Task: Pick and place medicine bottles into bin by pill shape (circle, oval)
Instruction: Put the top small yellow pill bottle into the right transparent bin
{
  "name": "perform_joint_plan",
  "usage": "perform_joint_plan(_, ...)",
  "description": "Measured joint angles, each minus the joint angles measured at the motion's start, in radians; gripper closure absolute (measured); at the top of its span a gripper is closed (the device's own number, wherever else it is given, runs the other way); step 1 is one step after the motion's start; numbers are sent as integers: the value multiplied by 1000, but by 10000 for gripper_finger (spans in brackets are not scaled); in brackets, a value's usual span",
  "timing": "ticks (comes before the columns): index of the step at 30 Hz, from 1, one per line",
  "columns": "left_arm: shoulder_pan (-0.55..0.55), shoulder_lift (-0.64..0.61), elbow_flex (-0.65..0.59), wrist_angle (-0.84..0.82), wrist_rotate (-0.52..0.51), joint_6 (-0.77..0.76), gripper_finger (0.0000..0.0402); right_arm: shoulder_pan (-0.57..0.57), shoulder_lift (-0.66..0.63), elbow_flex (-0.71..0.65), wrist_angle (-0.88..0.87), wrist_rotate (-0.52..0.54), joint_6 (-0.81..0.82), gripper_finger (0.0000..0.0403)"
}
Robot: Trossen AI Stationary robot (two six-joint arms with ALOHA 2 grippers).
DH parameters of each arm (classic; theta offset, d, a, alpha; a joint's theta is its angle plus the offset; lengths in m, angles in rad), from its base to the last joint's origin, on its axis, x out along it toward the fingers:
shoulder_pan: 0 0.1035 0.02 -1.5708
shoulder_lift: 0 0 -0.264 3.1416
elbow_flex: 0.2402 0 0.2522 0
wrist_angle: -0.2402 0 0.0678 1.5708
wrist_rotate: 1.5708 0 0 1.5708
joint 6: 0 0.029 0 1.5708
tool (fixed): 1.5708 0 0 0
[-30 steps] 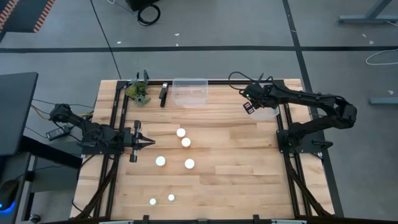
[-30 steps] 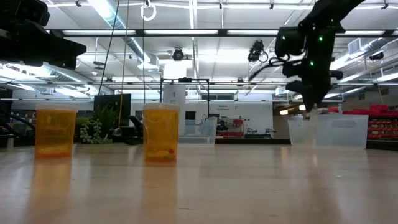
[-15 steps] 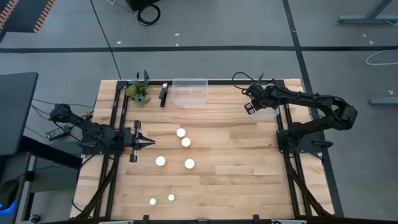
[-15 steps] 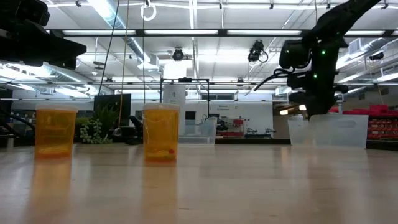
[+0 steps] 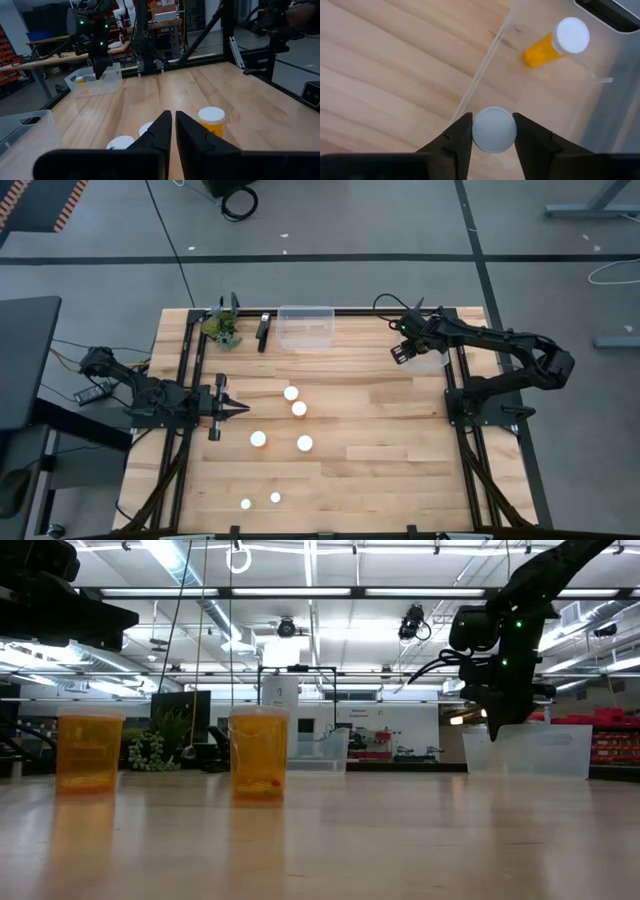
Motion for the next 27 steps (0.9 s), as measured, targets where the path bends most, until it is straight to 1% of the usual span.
perform_joint_plan(5, 0, 0, 0, 0, 0, 0, 368, 1, 0, 0, 0, -2, 0, 250)
perform_joint_plan(13, 0, 0, 0, 0, 0, 0, 378, 3, 0, 0, -1, -9, -1, 248)
perform_joint_plan(22, 0, 0, 0, 0, 0, 0, 366, 3, 0, 0, -1, -16, -15, 248)
perform_joint_plan(27, 0, 0, 0, 0, 0, 0, 370, 3, 0, 26, -9, -17, -20, 247)
